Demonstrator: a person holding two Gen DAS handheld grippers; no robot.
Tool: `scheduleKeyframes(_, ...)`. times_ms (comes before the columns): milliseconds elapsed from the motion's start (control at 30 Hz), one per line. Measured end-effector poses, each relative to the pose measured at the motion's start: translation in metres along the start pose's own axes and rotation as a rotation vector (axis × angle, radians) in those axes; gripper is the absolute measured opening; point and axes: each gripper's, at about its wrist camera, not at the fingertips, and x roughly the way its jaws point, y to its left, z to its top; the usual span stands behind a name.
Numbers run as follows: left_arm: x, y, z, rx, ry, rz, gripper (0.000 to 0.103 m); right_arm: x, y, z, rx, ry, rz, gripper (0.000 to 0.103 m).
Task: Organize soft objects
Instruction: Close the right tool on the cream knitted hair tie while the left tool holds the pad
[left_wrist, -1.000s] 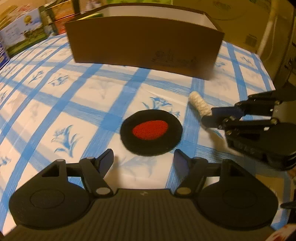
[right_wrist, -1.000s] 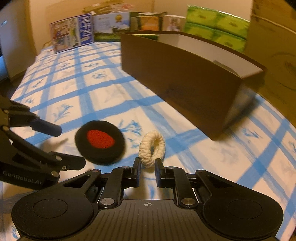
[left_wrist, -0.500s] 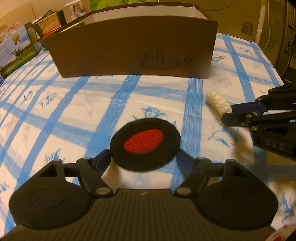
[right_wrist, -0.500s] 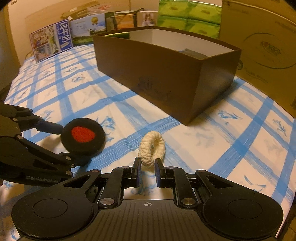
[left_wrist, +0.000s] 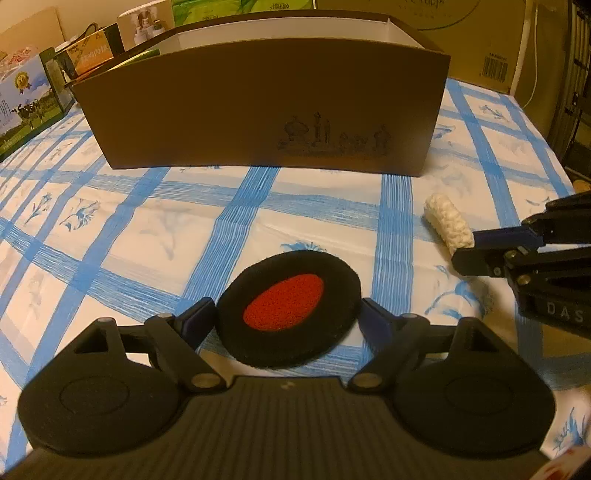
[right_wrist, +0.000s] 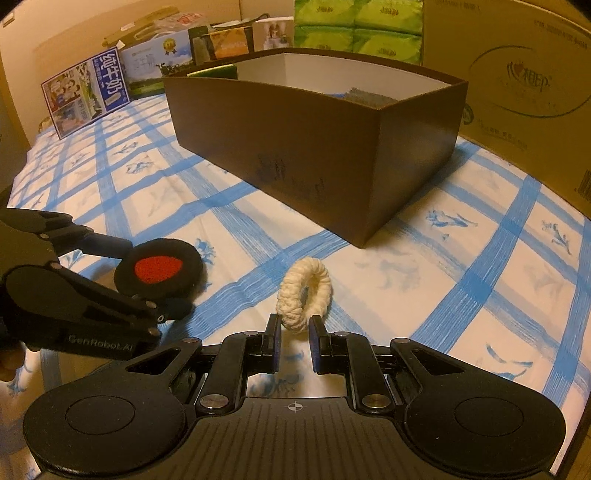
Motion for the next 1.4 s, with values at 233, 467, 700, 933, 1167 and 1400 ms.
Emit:
scheduleKeyframes(233, -0.005, -0.001, -0.003, 0.005, -0.004, 0.005, 0.075, -0.001, -0.001, 0.0, 0.004, -0.002, 0.002, 0.016)
scheduleKeyframes(467, -0.022, 0.001, -0.021, -0.025, 0.027, 0.042, 0.074, -0.007, 0.001, -0.002, 0.012, -0.009, 0.03, 0.016)
scheduleKeyframes(700, -0.04, 0.006, -0.04, -0.11, 0.081, 0.067, 0.076, -0.017, 0.009, -0.01, 0.001, 0.005, 0.083, 0.016)
scheduleKeyframes(933, -0.037, 0.005, -0.04, -0.078, 0.065, 0.054, 0.08, -0.012, 0.017, -0.016, -0.037, 0.053, 0.066, 0.047)
scheduleKeyframes(1167, -0.028, 0.013, -0.033, -0.114, 0.06, 0.031, 0.082, -0.007, 0.016, -0.01, -0.014, 0.017, 0.056, 0.066)
scheduleKeyframes(1400, -0.027, 0.014, -0.031, -0.124, 0.054, 0.031, 0.077, 0.009, 0.026, -0.005, -0.045, 0.016, 0.057, 0.063)
